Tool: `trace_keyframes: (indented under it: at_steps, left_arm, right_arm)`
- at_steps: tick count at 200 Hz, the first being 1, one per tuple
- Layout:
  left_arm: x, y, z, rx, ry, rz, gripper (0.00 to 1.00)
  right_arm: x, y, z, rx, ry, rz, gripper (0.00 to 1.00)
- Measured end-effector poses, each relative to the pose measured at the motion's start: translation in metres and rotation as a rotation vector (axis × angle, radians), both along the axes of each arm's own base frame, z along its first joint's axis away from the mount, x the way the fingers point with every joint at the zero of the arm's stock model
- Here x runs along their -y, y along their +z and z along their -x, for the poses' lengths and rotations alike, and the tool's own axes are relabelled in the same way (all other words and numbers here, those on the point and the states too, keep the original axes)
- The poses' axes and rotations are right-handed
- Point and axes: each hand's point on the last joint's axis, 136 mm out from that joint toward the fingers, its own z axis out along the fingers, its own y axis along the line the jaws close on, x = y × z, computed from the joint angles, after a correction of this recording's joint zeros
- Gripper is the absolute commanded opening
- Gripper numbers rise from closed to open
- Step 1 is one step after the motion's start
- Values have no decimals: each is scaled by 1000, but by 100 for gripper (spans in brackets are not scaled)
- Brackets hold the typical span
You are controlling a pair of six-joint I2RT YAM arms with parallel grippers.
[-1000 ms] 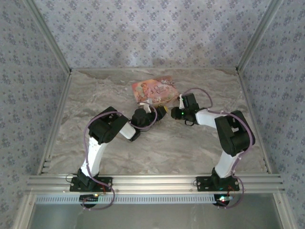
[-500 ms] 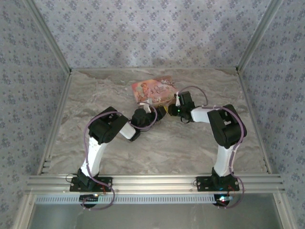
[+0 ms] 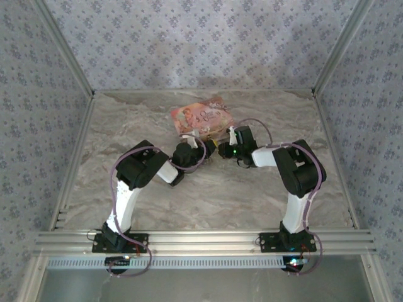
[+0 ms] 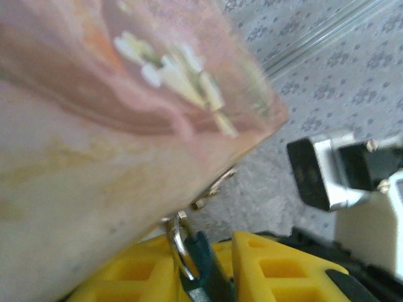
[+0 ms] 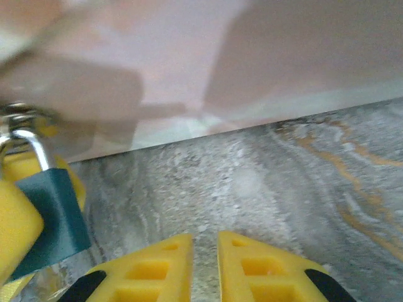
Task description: Unlock the padlock with the key
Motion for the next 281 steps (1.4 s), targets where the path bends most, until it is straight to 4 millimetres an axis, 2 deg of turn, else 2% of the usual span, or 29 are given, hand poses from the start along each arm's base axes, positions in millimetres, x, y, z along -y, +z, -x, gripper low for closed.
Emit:
trace_keyframes:
  at_steps: [37,80,125,161,216,229,281]
  left_arm:
    - [-6,5,-6,4,23,24,6]
    - [-7,6,-6,-9,21,37,0]
    - [-12,10,8,-68,-4,80,0]
    - [-15,14,22,-134,-26,97,0]
    - [-13,9,44,-213,-42,96,0]
    - [-12,10,47,-224,-45,103,0]
    - [-11,12,48,-236,-42,121,0]
  right_arm:
    - [-4,0,6,-3,17,-6,20]
    - [0,11,30,-3,39,-28,21]
    - [4,39,55,14,45,-137,23]
    - [4,45,73,-20,34,-256,34]
    - [0,80,77,-6,1,-452,35]
    - [-2,82,79,-9,0,-475,39]
    - [-12,72,89,-63,-2,-521,38]
